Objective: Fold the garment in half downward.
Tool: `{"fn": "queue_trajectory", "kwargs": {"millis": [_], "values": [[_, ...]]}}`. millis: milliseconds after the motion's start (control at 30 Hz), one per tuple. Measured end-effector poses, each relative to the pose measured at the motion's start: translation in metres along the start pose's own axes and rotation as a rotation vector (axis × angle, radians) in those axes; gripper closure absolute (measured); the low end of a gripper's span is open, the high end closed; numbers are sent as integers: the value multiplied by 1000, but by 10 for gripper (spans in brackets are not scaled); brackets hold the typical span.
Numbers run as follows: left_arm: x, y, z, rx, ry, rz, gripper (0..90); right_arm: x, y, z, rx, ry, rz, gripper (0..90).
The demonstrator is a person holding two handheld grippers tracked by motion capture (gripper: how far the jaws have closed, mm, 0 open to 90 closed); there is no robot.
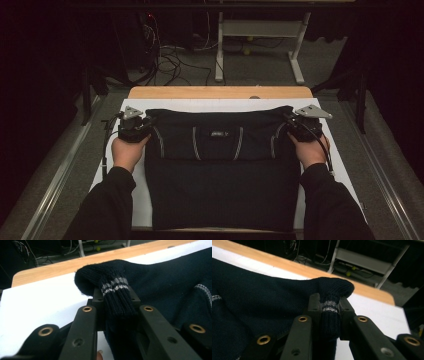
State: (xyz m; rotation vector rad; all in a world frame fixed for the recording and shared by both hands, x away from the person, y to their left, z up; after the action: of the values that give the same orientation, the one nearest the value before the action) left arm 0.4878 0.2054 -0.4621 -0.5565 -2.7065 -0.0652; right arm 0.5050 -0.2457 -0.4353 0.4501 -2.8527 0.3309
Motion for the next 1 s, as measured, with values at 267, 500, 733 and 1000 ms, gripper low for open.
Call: {"fn": "queue_trajectory", "kwargs": {"millis": [267, 500, 733, 1000], "values": [[-16, 0, 15, 21, 62, -5, 705, -17, 5, 16, -3, 72, -1, 770], [-24, 4, 23, 77, 96, -12, 624, -26, 4, 30, -22, 122, -13, 740], [-22, 13, 34, 134, 132, -32, 331, -27, -1, 46, -108, 174, -8, 499], [4, 0, 35, 159, 79, 50, 297, -1, -6, 51, -180, 141, -38, 373]]}}
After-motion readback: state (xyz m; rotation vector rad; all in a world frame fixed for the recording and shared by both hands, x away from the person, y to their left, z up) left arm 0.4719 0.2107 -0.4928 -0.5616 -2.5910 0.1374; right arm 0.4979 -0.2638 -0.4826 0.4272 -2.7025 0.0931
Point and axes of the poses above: each handheld gripper's, and its own axes: x roughly backward along the jaws, z roughly out of its underside, y roughly to its left, the point moved 9 cm from there along -x, roughly forward along the jaws, and after that the axes turned 11 degrees about -y, right-handed, at the moved point
